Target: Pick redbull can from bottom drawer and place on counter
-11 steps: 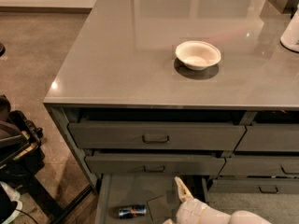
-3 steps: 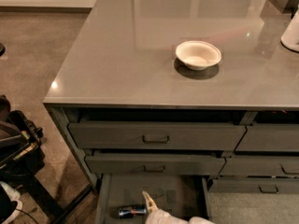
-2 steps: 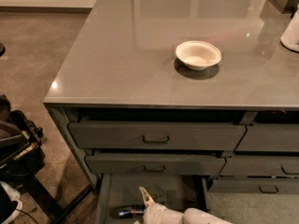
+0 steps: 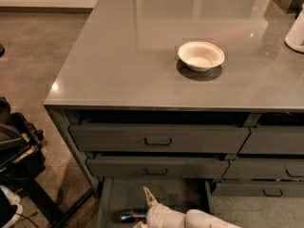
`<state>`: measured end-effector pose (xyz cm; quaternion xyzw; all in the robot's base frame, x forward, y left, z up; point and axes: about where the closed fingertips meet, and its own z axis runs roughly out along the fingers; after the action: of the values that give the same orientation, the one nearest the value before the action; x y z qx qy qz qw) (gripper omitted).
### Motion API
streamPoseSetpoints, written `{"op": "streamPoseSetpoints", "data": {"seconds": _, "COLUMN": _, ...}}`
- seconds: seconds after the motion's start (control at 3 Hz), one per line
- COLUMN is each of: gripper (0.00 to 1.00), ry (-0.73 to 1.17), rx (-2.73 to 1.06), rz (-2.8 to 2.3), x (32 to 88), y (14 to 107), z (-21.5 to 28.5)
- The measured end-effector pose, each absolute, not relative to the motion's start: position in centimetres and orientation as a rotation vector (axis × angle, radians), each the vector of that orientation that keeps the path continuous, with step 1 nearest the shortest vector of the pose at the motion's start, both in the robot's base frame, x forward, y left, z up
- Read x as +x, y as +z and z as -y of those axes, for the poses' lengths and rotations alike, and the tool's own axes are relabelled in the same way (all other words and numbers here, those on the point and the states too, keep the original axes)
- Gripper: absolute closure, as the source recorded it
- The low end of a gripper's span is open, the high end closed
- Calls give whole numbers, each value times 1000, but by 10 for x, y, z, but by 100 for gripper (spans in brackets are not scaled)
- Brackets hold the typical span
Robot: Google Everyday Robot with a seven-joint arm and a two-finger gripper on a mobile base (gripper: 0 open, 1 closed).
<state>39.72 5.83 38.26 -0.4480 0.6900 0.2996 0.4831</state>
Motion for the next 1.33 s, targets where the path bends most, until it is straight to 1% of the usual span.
{"op": "streamPoseSetpoints", "data": {"seconds": 0.33, "gripper": 0, "ry": 647, "rx": -1119, "rz": -1675, "x": 417, "y": 362, "z": -40}}
{"op": "streamPoseSetpoints", "data": {"seconds": 0.67, "gripper": 0, "ry": 612, "rx": -1140, "rz": -1697, "x": 428, "y": 336, "z": -32}}
{"op": "streamPoseSetpoints", "data": {"seconds": 1.33, "gripper": 0, "ry": 628, "rx": -1153, "rz": -1696, "x": 430, "y": 328, "z": -40}}
